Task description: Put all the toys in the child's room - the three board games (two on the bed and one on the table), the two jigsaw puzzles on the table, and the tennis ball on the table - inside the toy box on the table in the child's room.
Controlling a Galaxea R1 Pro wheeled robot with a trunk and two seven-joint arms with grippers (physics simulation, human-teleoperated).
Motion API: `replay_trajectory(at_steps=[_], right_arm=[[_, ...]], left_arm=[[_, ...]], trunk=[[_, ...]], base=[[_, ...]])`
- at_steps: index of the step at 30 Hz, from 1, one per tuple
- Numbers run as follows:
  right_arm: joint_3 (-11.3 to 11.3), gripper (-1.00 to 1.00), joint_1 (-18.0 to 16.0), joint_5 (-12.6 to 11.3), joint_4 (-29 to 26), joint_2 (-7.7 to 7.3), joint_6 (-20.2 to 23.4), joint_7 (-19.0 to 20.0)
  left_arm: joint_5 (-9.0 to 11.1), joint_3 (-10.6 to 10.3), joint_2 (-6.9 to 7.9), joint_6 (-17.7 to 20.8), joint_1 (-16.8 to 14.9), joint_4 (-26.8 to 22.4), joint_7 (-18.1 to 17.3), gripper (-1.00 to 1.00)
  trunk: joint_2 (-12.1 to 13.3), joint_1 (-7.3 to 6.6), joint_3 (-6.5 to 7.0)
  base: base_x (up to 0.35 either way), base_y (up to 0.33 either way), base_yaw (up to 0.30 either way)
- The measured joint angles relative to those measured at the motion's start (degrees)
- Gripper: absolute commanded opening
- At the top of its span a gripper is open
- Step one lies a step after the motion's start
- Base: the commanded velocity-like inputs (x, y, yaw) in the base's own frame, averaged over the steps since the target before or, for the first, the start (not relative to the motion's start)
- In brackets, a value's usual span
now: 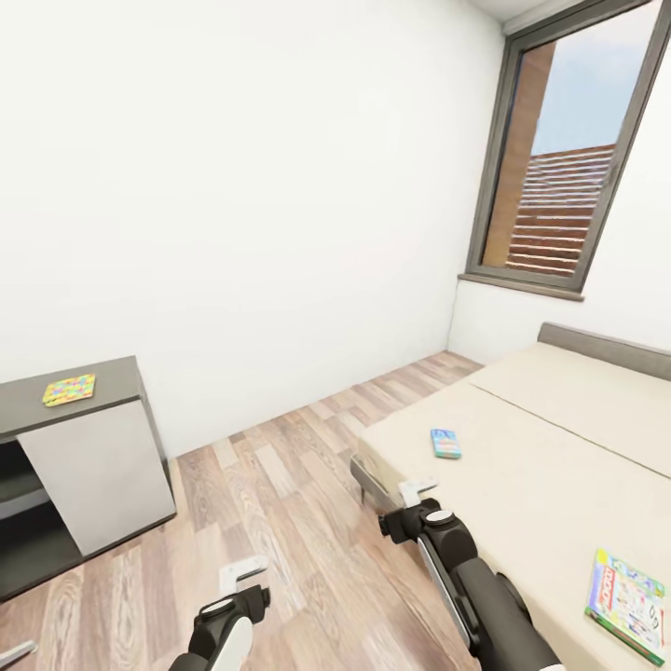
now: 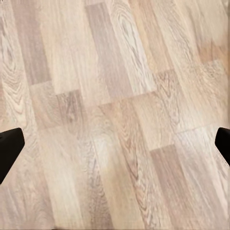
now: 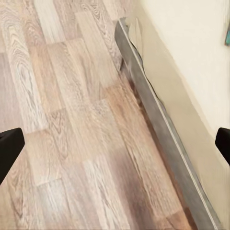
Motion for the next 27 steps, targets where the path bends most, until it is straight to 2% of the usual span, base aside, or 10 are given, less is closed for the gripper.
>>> replay_trajectory(at_steps=[11, 18, 20, 21, 22, 23, 24, 25, 27], right_arm=[[-0.2, 1.00, 0.0, 0.1, -0.4, 0.25, 0.0, -0.1], [-0.3, 1.00, 0.0, 0.0, -1.0, 0.44, 0.4, -0.1], [-1.0, 1.00, -0.4, -0.3, -0.5, 0.51, 1.6, -0.1], [-2.6, 1.00, -0.7, -1.0, 0.3, 0.53, 2.7, -0.1], [-5.2, 1.00, -1.8, -1.9, 1.6, 0.54, 3.5, -0.1], [-8.3, 1.00, -3.8, -2.9, 4.0, 0.41, 4.0, 0.0], [-9.8, 1.00, -5.1, -3.6, 5.6, 0.29, 4.2, 0.0], [-12.2, 1.00, -7.9, -4.3, 9.2, 0.01, 4.3, 0.0], [-14.6, 1.00, -11.7, -5.2, 14.1, -0.74, 4.2, 0.0]], left_arm=[[0.1, 0.1, 0.01, 0.0, 0.0, 0.0, 0.0, 1.00], [0.1, 0.1, 0.00, 0.0, 0.0, 0.1, -0.1, 1.00], [0.1, 0.1, 0.00, 0.0, 0.0, 0.2, -0.2, 1.00], [0.1, 0.1, 0.00, -0.1, 0.0, 0.8, -1.0, 1.00], [0.1, 0.3, 0.02, -0.6, -0.1, 2.0, -2.7, 1.00], [-0.1, 1.2, 0.08, -1.4, -0.4, 3.3, -5.3, 1.00], [-0.1, 1.9, 0.13, -1.8, -0.7, 4.0, -6.6, 1.00], [-0.2, 3.4, 0.24, -2.4, -1.6, 5.2, -9.1, 1.00], [-0.1, 5.1, 0.34, -3.0, -2.7, 6.8, -12.0, 1.00]], trunk=[[0.0, 0.00, 0.00], [0.0, 0.00, 0.00], [0.0, 0.00, 0.00], [0.0, 0.00, 0.00], [0.0, 0.00, 0.00], [0.0, 0.00, 0.01], [0.0, 0.00, 0.00], [0.0, 0.00, 0.01], [0.0, 0.00, 0.01]], base=[[0.338, 0.075, -0.008], [0.341, 0.161, -0.211], [0.330, 0.188, -0.273], [0.321, 0.204, -0.275], [0.318, 0.209, -0.264], [0.316, 0.211, -0.260], [0.315, 0.214, -0.254], [0.314, 0.216, -0.252], [0.310, 0.222, -0.251]])
